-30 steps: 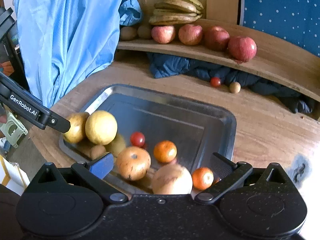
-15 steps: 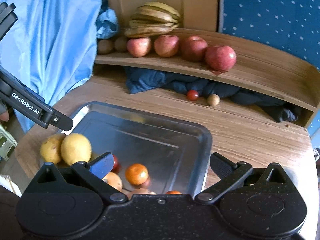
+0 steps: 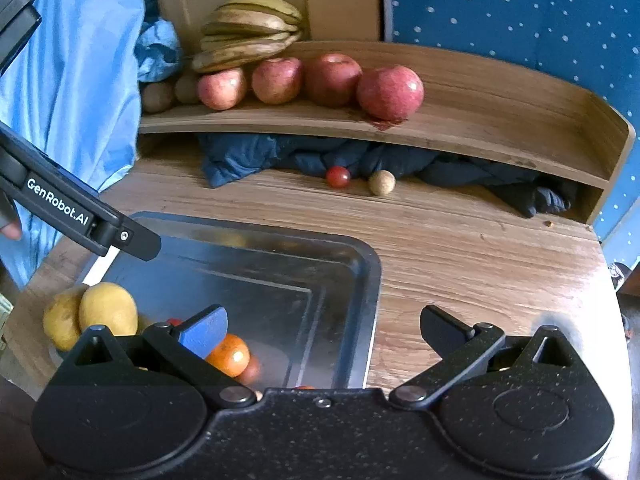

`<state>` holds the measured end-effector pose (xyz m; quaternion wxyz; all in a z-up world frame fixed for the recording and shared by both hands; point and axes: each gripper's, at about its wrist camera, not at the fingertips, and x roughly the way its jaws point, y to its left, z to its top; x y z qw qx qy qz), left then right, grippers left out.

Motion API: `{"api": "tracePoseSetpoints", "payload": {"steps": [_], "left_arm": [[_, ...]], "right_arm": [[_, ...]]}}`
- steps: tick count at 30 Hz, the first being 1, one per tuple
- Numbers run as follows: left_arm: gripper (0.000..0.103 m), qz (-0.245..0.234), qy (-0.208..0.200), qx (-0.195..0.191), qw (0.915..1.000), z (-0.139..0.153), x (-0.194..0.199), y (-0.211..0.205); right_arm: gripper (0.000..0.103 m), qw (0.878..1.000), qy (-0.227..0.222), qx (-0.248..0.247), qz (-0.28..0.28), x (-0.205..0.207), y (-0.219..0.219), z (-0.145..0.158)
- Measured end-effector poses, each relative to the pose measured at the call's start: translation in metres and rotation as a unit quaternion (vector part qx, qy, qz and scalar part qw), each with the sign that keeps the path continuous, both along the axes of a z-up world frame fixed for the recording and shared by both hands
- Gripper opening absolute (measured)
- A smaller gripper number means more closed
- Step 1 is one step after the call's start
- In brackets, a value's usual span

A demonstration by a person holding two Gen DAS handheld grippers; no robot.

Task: Organize fruits
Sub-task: 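Reach both tools back toward the cherry tomato and small brown fruit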

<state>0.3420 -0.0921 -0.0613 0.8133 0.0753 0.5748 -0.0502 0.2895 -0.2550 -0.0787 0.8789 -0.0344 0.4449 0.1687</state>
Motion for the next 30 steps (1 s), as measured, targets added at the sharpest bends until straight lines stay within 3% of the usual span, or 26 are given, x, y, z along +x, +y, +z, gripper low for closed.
{"api": "tracePoseSetpoints", "payload": {"steps": [18,30], "left_arm": [[0.103,-0.009,-0.006,-0.038,0.9992,-0.024,0.071,-0.016],[0.103,-0.006,-0.002,-0.046,0.9989,-0.041,0.115,-0.032]], "right_arm": [[0.102,0.997,0.008,-0.047,-0.062,0.029,-0.004,-0.017],[0.102,0.994,0.004,-0.079,-0.077,0.071,-0.001,-0.028]]}}
